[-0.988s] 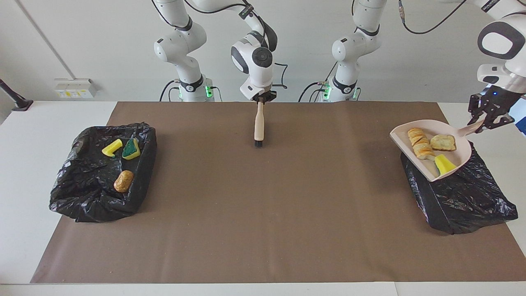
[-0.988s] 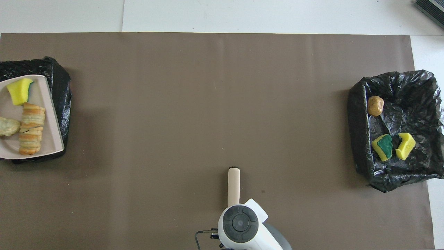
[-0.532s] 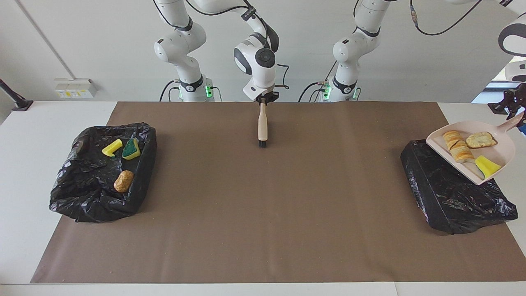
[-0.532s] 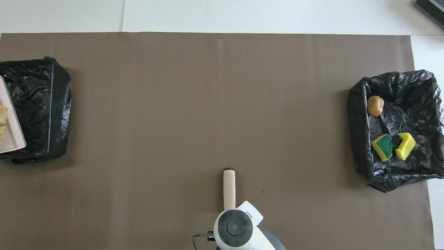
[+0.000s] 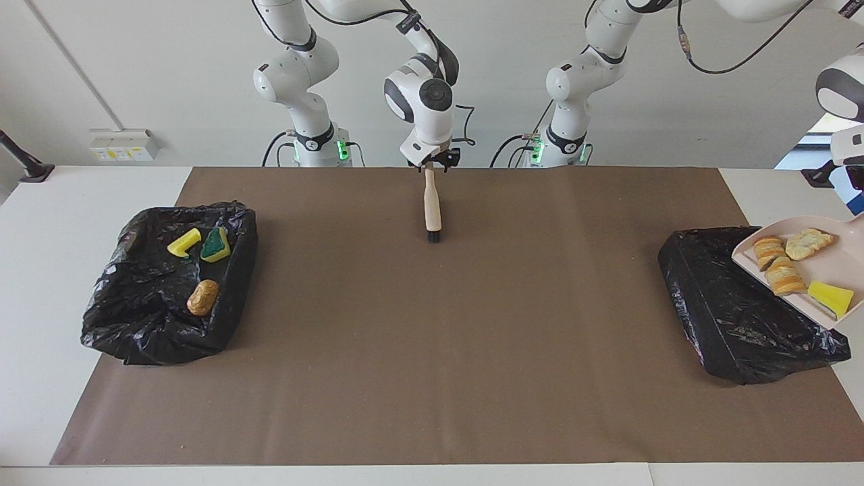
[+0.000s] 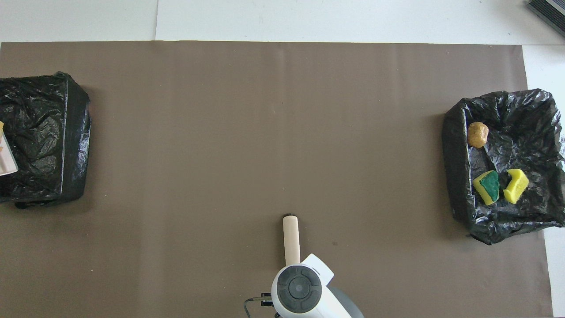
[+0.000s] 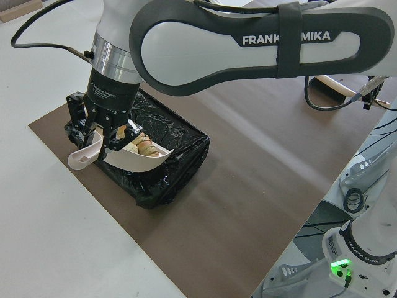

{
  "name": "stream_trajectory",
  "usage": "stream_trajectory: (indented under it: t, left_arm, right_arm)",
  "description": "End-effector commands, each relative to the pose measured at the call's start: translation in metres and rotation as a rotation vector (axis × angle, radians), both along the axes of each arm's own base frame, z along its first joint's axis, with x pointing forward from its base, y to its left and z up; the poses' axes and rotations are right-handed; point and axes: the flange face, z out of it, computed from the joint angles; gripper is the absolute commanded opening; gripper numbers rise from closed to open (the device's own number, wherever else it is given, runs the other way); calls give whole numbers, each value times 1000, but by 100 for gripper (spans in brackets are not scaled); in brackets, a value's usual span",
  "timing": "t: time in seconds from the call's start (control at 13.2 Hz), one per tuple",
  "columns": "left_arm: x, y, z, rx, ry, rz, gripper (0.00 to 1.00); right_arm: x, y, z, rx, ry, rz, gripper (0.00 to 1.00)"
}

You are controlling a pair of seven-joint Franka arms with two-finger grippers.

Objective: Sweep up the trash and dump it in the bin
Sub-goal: 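Lay the brush on the table and move the right gripper toward its bin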

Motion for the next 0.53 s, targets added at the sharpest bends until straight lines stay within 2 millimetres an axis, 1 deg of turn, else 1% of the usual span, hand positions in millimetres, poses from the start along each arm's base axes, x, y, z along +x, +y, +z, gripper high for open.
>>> stream_trajectory:
  t: [0.0, 0.08, 0.15, 0.3, 0.46]
  left_arm:
    - [5, -11, 6, 62, 38, 41, 0]
    - [5, -15, 11, 82, 40, 49, 0]
    - [7, -20, 20, 111, 51, 47, 0]
    - [6, -27, 31, 125, 64, 60, 0]
    - [3, -35, 42, 121, 73, 71, 0]
  right_arm:
    - [35, -7, 37, 34, -13, -4, 100]
    - [45, -10, 54, 38, -13, -11, 100]
    - [60, -21, 77, 54, -17, -14, 100]
    - [92, -52, 115, 81, -24, -33, 100]
    - [118, -77, 145, 55, -46, -27, 100]
